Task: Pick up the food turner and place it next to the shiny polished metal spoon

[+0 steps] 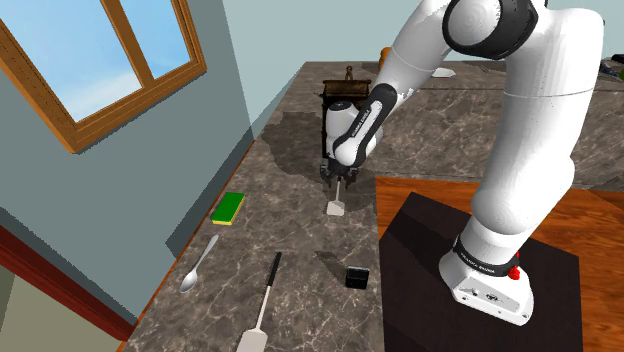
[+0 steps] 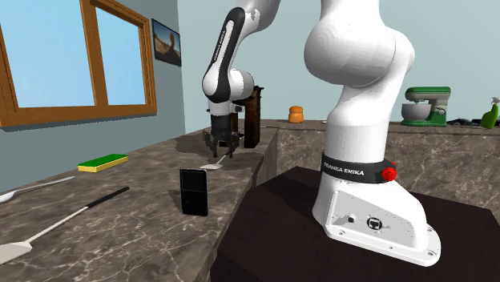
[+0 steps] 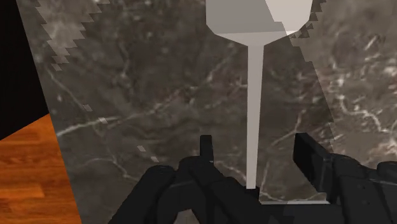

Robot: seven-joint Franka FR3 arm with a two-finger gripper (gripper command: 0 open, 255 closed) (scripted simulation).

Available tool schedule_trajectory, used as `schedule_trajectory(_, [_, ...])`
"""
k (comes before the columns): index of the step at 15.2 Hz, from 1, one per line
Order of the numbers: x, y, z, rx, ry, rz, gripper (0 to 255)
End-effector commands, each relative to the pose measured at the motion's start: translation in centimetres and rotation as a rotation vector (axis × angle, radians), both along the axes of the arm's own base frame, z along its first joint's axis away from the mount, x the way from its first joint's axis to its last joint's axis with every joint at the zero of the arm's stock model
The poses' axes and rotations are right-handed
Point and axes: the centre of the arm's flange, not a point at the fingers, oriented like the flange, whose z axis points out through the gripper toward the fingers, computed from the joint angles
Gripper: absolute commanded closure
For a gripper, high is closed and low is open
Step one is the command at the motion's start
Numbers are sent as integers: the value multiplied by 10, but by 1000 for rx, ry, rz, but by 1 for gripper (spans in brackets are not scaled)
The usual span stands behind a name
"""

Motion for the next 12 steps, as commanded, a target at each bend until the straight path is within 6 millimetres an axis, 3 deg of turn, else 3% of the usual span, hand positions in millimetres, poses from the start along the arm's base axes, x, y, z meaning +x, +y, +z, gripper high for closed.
schedule_trajectory(1, [0, 0, 0, 0, 0, 0, 255])
schedule_trajectory(9, [0, 0, 0, 0, 0, 0, 255])
schedule_trajectory(12, [0, 0, 16, 0, 0, 0, 255])
